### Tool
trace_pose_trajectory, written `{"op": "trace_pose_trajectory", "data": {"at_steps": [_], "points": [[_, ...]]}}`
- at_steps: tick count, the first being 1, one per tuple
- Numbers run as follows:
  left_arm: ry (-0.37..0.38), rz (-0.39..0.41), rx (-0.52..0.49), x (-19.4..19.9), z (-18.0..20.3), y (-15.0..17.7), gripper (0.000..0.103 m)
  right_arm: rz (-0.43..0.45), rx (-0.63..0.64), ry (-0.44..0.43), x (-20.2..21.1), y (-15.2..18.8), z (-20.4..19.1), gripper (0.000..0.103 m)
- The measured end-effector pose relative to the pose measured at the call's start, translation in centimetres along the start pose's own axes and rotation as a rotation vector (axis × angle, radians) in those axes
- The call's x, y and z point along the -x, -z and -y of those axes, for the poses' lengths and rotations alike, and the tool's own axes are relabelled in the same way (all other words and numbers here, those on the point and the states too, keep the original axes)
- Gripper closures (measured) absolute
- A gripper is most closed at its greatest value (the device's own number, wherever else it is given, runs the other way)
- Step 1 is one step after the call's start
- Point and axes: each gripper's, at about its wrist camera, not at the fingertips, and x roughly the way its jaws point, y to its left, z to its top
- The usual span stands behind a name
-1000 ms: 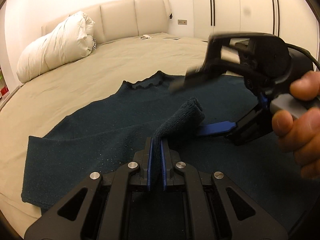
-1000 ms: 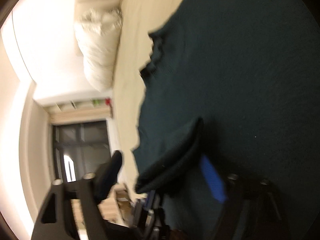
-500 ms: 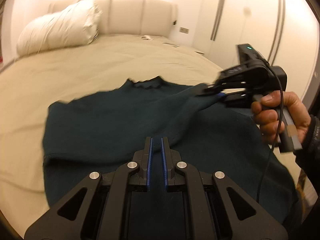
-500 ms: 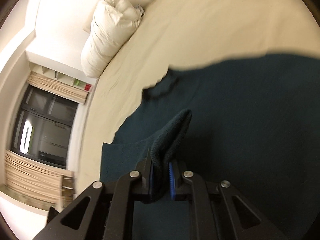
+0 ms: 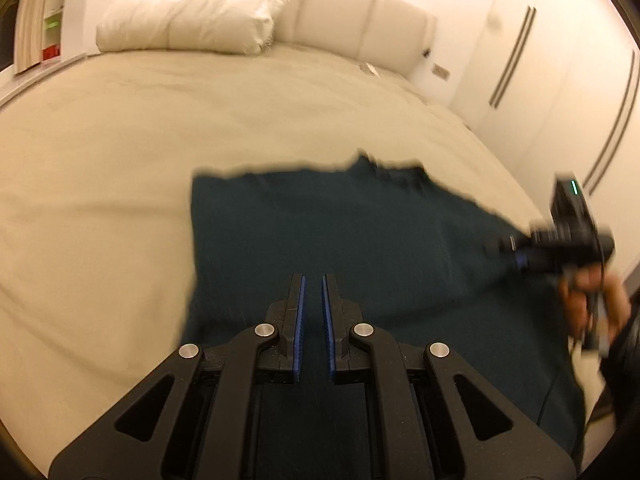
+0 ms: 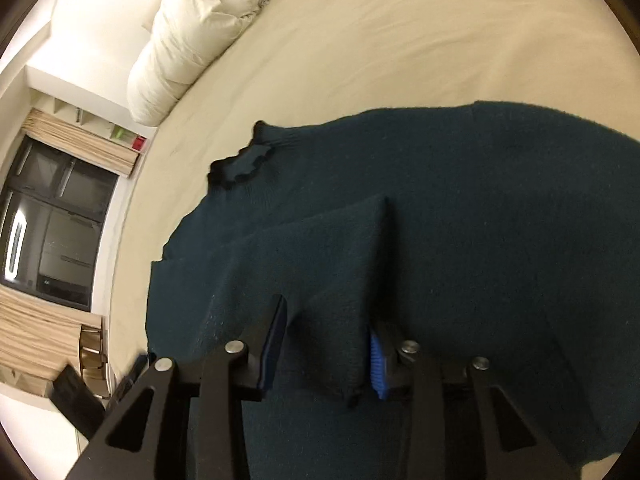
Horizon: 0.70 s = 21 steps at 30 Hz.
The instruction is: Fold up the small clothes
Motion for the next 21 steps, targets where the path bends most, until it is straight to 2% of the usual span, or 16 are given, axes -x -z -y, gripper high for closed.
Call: {"op": "trace_pose_trajectory", "data": {"at_steps": [3, 5, 7, 8, 9, 14, 18, 21], "points": [[-0.052, 0.017, -0.068, -1.0, 0.9, -3.5, 0.095, 0.033, -0.006, 0.024, 1.0, -0.1, 0.2, 0.063], [-0.074, 0.018, -0.074, -2.4, 0.7, -5.0, 0.095, 0.046, 0.000, 0.051, 1.2, -0.3, 0.3, 0.064], [-0.097, -0.026, -0.062, -3.9, 0.3, -5.3, 0.095, 0.047, 0.027, 0.095, 1.1, -0.3, 0.1, 0.075], [-0.098, -0.048, -0.057, -4.7, 0.0, -5.3, 0.095, 0.049, 0.046, 0.127, 0.9, -0.3, 0.0, 0.085], [-0.110, -0.072, -0.061, -5.6, -0.2, -5.0, 0.095, 0.053, 0.059, 0.150, 0.9, -0.3, -0.1, 0.090], [-0.145, -0.183, -0.067, -9.5, -1.9, -2.3, 0.095, 0.101, 0.056, 0.176, 1.2, -0.7, 0.4, 0.093], [-0.139, -0.167, -0.070, -10.3, -2.4, -2.1, 0.095, 0.109, 0.107, 0.205, 0.3, -0.5, 0.7, 0.096], [-0.143, -0.163, -0.085, -10.6, -2.2, -2.0, 0.095, 0.146, 0.036, 0.174, 1.3, -0.5, 1.7, 0.095]]}}
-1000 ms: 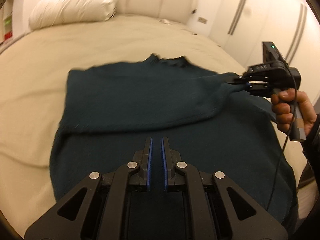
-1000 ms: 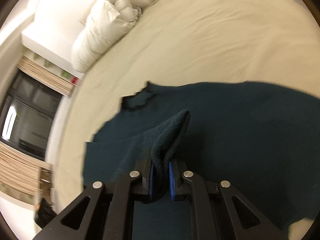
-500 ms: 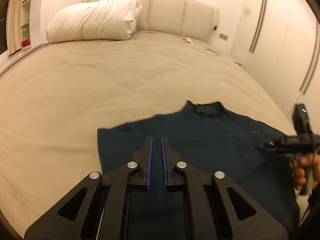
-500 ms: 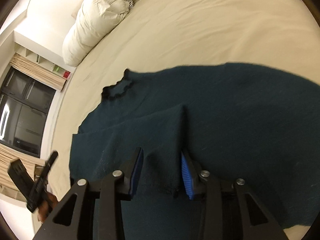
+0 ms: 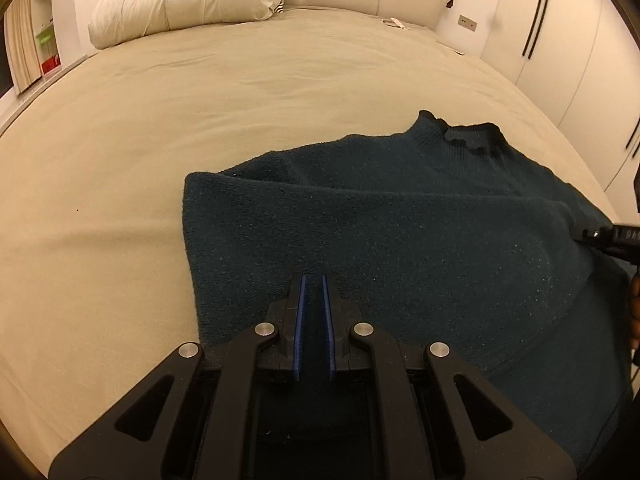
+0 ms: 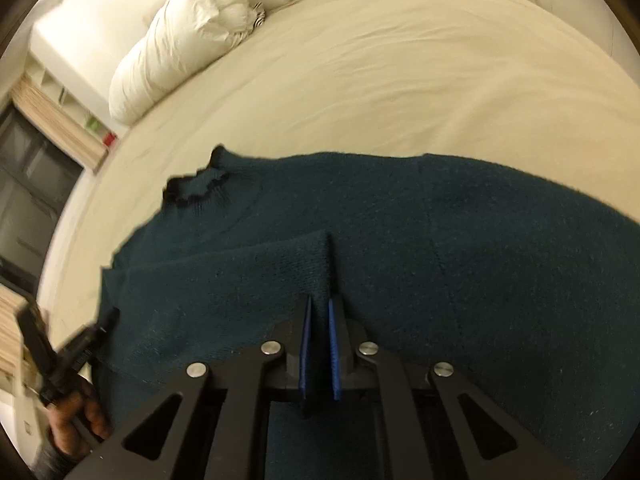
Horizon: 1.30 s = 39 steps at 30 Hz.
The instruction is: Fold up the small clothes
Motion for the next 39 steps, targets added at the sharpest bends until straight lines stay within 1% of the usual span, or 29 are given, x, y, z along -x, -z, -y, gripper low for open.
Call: {"op": "trace_pose_trajectory", "data": {"at_steps": [1, 2, 3, 4, 5, 6, 8, 10, 12, 14, 16, 19, 21, 22, 23, 25, 26, 28, 29, 30, 31, 32, 33, 36, 38, 39], "points": [[0.005, 0.000, 0.005, -0.1, -0.1, 0.0, 0.095, 0.025, -0.031, 0.017, 1.1, 0.2, 0.4, 0.093], [0.011, -0.001, 0.011, 0.1, 0.0, 0.2, 0.095, 0.060, -0.054, 0.035, 2.6, 0.6, 0.8, 0.087], [0.017, -0.001, 0.020, 0.7, 0.4, 0.6, 0.095, 0.089, -0.075, 0.035, 3.8, 1.1, 1.4, 0.073], [0.023, 0.000, 0.033, 1.2, 0.2, 0.8, 0.095, 0.130, -0.115, 0.018, 5.9, 2.0, 2.6, 0.065], [0.031, 0.000, 0.052, 1.7, 0.1, 0.9, 0.095, 0.172, -0.158, -0.004, 7.9, 3.0, 4.0, 0.051], [0.043, 0.006, 0.074, 2.4, 0.0, 1.1, 0.095, 0.226, -0.213, -0.025, 10.2, 4.3, 5.8, 0.044], [0.068, 0.023, 0.090, 3.2, 0.1, 1.4, 0.095, 0.313, -0.342, -0.041, 14.4, 7.2, 10.3, 0.040], [0.090, 0.033, 0.101, 3.8, 0.5, 2.0, 0.095, 0.390, -0.521, -0.056, 18.3, 10.6, 16.0, 0.040], [0.137, 0.030, 0.127, 4.2, 0.9, 2.5, 0.095, 0.448, -0.690, -0.055, 21.1, 13.9, 21.2, 0.039], [0.172, 0.035, 0.134, 4.9, 1.9, 3.1, 0.095, 0.493, -0.847, -0.041, 23.2, 16.9, 25.6, 0.039], [0.181, 0.031, 0.116, 5.2, 3.1, 3.6, 0.095, 0.540, -0.938, -0.056, 24.5, 18.9, 28.2, 0.039], [0.202, 0.009, 0.117, 5.2, 4.5, 4.1, 0.095, 0.567, -0.999, -0.094, 24.6, 19.5, 29.8, 0.039], [0.210, 0.003, 0.123, 5.3, 5.3, 4.3, 0.087, 0.574, -1.010, -0.110, 23.9, 18.9, 30.3, 0.039], [0.221, 0.003, 0.124, 5.4, 5.6, 4.3, 0.073, 0.574, -1.008, -0.111, 23.5, 18.3, 30.5, 0.039], [0.239, 0.005, 0.126, 5.6, 5.8, 4.3, 0.043, 0.579, -1.010, -0.113, 23.2, 17.7, 30.6, 0.039], [0.289, 0.024, 0.134, 6.2, 6.2, 4.3, 0.009, 0.598, -1.027, -0.132, 22.4, 17.0, 30.5, 0.039], [0.307, 0.028, 0.140, 6.5, 6.3, 4.2, 0.008, 0.613, -1.040, -0.141, 22.1, 16.6, 30.8, 0.039], [0.328, 0.010, 0.160, 6.7, 6.2, 4.1, 0.008, 0.644, -1.058, -0.148, 21.7, 16.0, 31.3, 0.041], [0.336, -0.001, 0.175, 6.7, 6.1, 4.1, 0.008, 0.644, -1.056, -0.139, 21.6, 15.8, 31.6, 0.046], [0.342, -0.009, 0.192, 6.7, 5.9, 4.0, 0.008, 0.639, -1.049, -0.119, 21.6, 15.4, 31.6, 0.056], [0.346, -0.012, 0.203, 6.7, 5.8, 3.9, 0.008, 0.629, -1.034, -0.101, 21.6, 15.0, 31.4, 0.062], [0.353, -0.014, 0.214, 6.8, 5.6, 3.9, 0.008, 0.619, -1.017, -0.088, 21.6, 14.6, 31.3, 0.071], [0.360, -0.018, 0.223, 6.9, 5.1, 3.7, 0.008, 0.608, -0.995, -0.064, 21.7, 14.2, 31.0, 0.078], [0.369, -0.013, 0.233, 7.3, 4.2, 3.5, 0.008, 0.613, -0.932, 0.009, 22.6, 12.7, 29.4, 0.086], [0.389, -0.007, 0.246, 7.5, 3.8, 3.2, 0.008, 0.616, -0.879, 0.037, 23.2, 11.3, 27.5, 0.087], [0.403, -0.003, 0.253, 7.6, 3.4, 3.0, 0.008, 0.614, -0.830, 0.052, 23.3, 10.1, 25.9, 0.087]]}}
